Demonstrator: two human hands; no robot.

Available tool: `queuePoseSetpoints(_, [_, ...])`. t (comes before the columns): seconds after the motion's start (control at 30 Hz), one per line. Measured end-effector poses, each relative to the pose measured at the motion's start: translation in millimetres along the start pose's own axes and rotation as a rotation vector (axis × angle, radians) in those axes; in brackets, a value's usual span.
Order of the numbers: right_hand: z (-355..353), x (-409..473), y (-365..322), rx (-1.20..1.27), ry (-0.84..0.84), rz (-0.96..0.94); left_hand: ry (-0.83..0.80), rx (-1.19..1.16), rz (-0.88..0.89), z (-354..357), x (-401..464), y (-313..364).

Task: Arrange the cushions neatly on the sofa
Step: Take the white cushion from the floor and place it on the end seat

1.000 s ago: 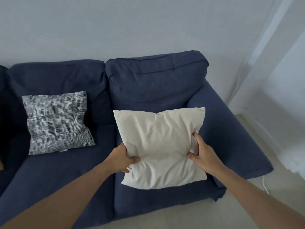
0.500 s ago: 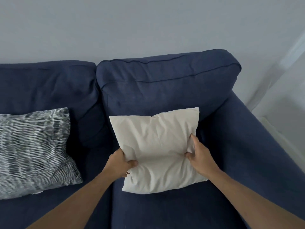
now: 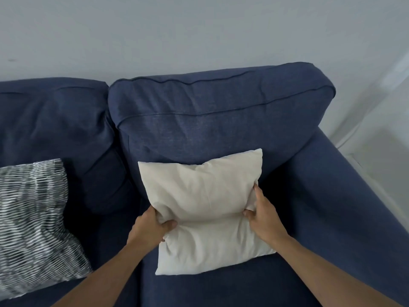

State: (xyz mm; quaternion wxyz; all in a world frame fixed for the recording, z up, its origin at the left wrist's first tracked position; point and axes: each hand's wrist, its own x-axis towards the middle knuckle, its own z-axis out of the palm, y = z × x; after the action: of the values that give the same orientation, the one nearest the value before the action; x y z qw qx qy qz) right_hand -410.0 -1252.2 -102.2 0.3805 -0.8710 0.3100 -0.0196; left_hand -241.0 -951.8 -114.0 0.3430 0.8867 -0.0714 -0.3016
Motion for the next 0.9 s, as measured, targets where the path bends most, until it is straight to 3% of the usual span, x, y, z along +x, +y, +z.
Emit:
queuePoseSetpoints(0.2, [-20,3,16,0.106,-0.124,0.095,-0.051,-0.078,-0.001,-10,-11,8])
queuePoseSetpoints(0.3, [-36,13,10,0.191,-0.156,0.17,-0.005,-0.242,0.024,-25,-14,23])
queuePoseSetpoints(0.47, [-56,59,-22,0.47,-0.053,0.197,0.097,-0.402,0.015,-45,6,62])
queuePoseSetpoints(0.6, [-54,88,-38,0.432,-0.012,0.198,0.13,-0.41,0.059,-42,21,71])
queuePoseSetpoints(0.9, [-67,113,-50,0.289,0.242,-0.043,0.515,-0.383,0.136,-42,41,97])
